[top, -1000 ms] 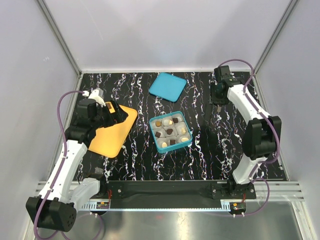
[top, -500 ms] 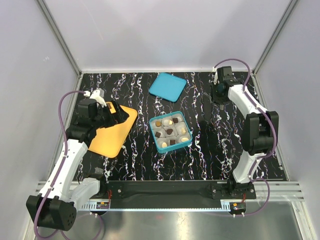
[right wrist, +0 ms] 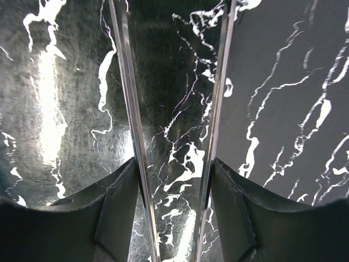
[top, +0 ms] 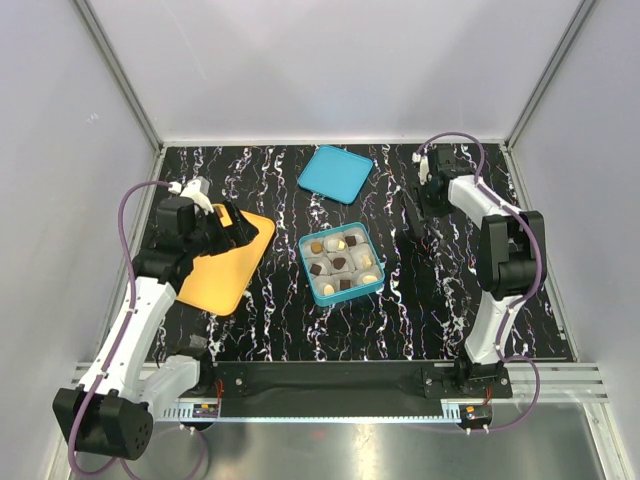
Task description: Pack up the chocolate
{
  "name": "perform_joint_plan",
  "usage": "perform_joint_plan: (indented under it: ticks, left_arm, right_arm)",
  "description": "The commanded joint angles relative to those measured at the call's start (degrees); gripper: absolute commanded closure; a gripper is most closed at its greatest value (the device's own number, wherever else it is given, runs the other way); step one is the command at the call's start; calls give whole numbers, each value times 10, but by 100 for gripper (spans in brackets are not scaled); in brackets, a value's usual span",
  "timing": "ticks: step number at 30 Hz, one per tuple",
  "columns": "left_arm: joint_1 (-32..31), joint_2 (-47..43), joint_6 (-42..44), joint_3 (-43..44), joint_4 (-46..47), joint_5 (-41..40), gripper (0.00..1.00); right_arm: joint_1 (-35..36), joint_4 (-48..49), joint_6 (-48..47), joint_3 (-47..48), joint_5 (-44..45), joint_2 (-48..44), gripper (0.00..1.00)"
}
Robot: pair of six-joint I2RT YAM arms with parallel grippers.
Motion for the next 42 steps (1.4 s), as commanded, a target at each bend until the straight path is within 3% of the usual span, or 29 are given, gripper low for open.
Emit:
perform_joint_plan:
  ticks: [1, 20, 25, 31, 37, 38, 41, 42]
  left_arm:
    - [3, 3, 7, 5, 26, 10, 1]
    - [3, 10, 9, 5, 23, 3, 1]
    - [3, 14, 10, 7, 21, 3, 1]
    - [3, 15, 10, 6, 21, 3, 1]
    - [3, 13, 11, 5, 21, -2, 1]
    - [3, 13, 11, 5, 21, -3, 1]
    - [3, 13, 12, 6, 18, -6, 1]
    - [3, 13, 13, 6, 17, -8, 1]
  right_arm:
    - [1, 15, -15, 2, -8, 3, 40]
    - [-13, 33, -31, -8, 78, 49, 37]
    - [-14, 30, -35, -7, 86, 52, 18]
    - [-12, -13, -5, 37, 57, 21, 13]
    - [-11, -87, 99, 143, 11, 0, 13]
    - [-12, -92, 153, 169, 7, 0, 14]
    - [-11, -103, 282, 210, -5, 15, 23]
    - [-2, -101, 343, 233, -8, 39, 31]
